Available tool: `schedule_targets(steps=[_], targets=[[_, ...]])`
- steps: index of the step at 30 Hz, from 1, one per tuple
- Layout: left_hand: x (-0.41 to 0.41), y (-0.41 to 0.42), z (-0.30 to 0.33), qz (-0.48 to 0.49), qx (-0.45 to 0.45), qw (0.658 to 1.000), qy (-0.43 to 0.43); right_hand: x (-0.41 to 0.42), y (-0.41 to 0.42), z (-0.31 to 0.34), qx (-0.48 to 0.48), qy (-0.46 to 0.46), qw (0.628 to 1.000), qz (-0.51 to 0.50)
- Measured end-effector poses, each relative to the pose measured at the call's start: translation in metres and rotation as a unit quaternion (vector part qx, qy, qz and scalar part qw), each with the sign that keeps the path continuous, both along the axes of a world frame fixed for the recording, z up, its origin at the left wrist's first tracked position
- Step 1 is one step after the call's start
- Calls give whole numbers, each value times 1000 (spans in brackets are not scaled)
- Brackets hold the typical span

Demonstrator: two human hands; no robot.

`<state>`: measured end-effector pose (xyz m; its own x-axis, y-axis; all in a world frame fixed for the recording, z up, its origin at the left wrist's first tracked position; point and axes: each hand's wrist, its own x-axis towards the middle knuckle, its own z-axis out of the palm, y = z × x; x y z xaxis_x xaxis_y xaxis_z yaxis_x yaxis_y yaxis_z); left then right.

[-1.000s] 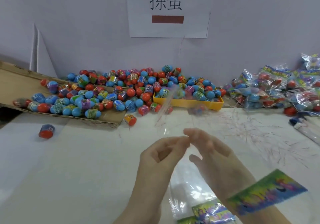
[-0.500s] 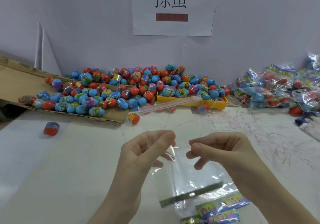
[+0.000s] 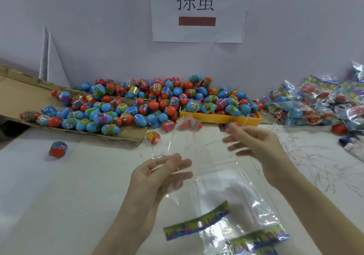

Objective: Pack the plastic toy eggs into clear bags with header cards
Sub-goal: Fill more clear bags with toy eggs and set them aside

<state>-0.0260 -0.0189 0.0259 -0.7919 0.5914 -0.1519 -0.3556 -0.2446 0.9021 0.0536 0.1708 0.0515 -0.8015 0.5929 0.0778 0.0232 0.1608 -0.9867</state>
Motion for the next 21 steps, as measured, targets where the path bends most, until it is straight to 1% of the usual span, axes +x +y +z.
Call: schedule_targets(steps=[1,2,4,6,8,11,13,15,17,20,21], targets=[[-3,0,-4,7,0,1000,-12,-12,17,-5,52,-21,997,-62],[-5,0,-7,14,-1,1000,-18,-24,34,-11,119,-49,985,-114],[-6,1,-14,21,-4,999,-27,-44,60,-26,242,-124,947,-170],[-6,3,-20,26,-4,999,-40,-58,75,-38,320,-205,907,-181],[-7,4,-22,27,-3,999,-47,-70,82,-44,379,-263,867,-187],[-8,4,-25,23,2,998,-56,-81,83,-49,476,-296,801,-209],[-9,3,-27,21,4,998,-63,-85,84,-52,516,-305,771,-215],[-10,2,-29,14,4,998,-63,-87,86,-55,539,-317,750,-216],[-10,2,-30,2,0,999,-54,-89,88,-57,555,-315,738,-218],[-9,2,-30,-19,-13,999,-28,-89,92,-59,552,-297,749,-215],[-9,2,-30,-18,-13,999,-27,-89,92,-59,557,-297,747,-207]])
